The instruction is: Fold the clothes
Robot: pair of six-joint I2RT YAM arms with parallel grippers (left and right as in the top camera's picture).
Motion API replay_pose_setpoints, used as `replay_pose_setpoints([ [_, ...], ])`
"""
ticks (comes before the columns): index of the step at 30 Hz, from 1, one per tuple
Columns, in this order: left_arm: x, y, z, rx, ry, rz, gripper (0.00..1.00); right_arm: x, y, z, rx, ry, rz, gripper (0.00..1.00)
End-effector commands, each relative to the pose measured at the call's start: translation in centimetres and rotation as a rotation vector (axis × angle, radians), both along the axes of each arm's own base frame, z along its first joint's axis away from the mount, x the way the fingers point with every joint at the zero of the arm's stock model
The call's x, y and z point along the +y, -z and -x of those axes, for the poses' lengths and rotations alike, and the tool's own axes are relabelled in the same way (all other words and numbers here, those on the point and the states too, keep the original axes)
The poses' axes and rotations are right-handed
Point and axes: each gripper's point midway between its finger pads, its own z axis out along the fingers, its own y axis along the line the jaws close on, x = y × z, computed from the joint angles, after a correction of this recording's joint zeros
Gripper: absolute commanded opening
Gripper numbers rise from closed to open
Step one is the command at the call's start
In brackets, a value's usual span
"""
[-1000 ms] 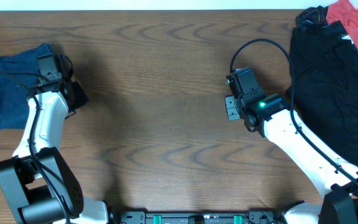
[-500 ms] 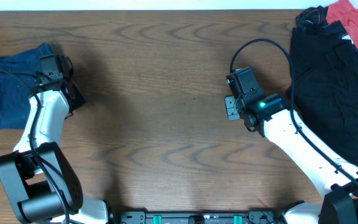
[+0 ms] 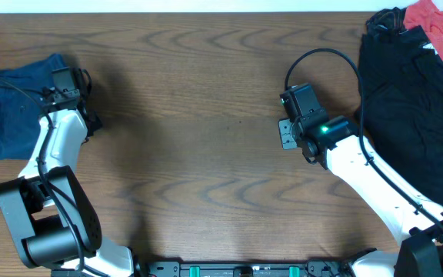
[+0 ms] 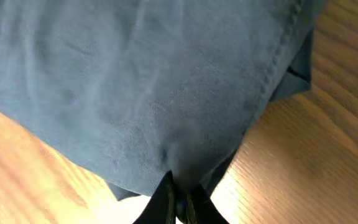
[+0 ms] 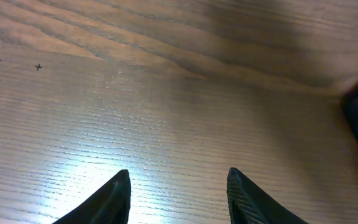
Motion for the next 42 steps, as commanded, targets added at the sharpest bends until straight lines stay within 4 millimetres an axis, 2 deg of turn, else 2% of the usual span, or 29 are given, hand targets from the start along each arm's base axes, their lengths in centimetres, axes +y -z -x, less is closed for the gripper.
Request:
replay_pose_setpoints([
  [1, 2.9, -1.9, 1.7, 0.066, -0.07, -0.19, 0.06, -0.5, -0.5, -0.1, -0.014, 0.008, 0.007, 0.49],
  [4, 4.7, -4.8, 3.0, 0.084, -0.141, -0.338, 0.06, -0.5, -0.5, -0.1, -0.011, 0.008, 0.008, 0.49],
  [6, 4.8, -5.3, 3.2, 0.059, -0.166, -0.343, 0.06, -0.5, -0.5, -0.1, -0.011, 0.008, 0.009, 0.49],
  [13, 5.1, -2.3, 3.6, 0.102, -0.185, -0.29, 0.07, -0.5, -0.5, 0.0, -0.01, 0.008, 0.009, 0.49],
  [14, 5.3, -1.9, 3.8, 0.116, -0.188, -0.286, 0.11, -0.5, -0.4, 0.0, -0.009, 0.008, 0.009, 0.49],
  [16, 5.1, -1.0, 4.0, 0.13, -0.182, -0.246, 0.33, -0.5, -0.4, 0.0, -0.008, 0.008, 0.009, 0.49],
  [20, 3.1, 0.0, 2.8, 0.08, -0.13, -0.094, 0.54, -0.5, -0.4, 0.0, -0.008, 0.008, 0.01, 0.49],
  [23, 2.5, -1.5, 2.2, 0.036, -0.104, -0.086, 0.6, -0.5, -0.4, 0.0, -0.008, 0.008, 0.009, 0.52],
  [25, 2.0, -3.4, 1.6, -0.013, -0.086, -0.1, 0.62, -0.5, -0.4, 0.0, -0.008, 0.008, 0.008, 0.54],
  [27, 1.1, -5.4, 1.0, -0.075, -0.061, -0.1, 0.64, -0.3, -0.4, 0.1, -0.004, 0.002, -0.001, 0.61],
  [30, -2.7, -7.9, -1.0, -0.194, 0.089, 0.003, 0.66, 0.1, -0.4, 0.1, 0.002, -0.01, -0.024, 0.74],
  [32, -6.4, -9.4, -2.4, -0.282, 0.202, 0.107, 0.67, 0.3, -0.5, -0.1, -0.005, -0.011, -0.03, 0.82],
  [35, -12.0, -10.8, -3.6, -0.345, 0.388, 0.234, 0.73, 0.5, -0.8, -0.6, -0.03, -0.004, -0.048, 0.82],
  [40, -18.9, -10.5, -3.6, -0.32, 0.577, 0.336, 0.9, 1.1, -2.1, -2.8, -0.108, 0.037, -0.16, 0.87],
  [42, -21.1, -10.1, -3.0, -0.288, 0.642, 0.371, 0.92, 1.0, -2.9, -4.1, -0.15, 0.046, -0.213, 0.88],
])
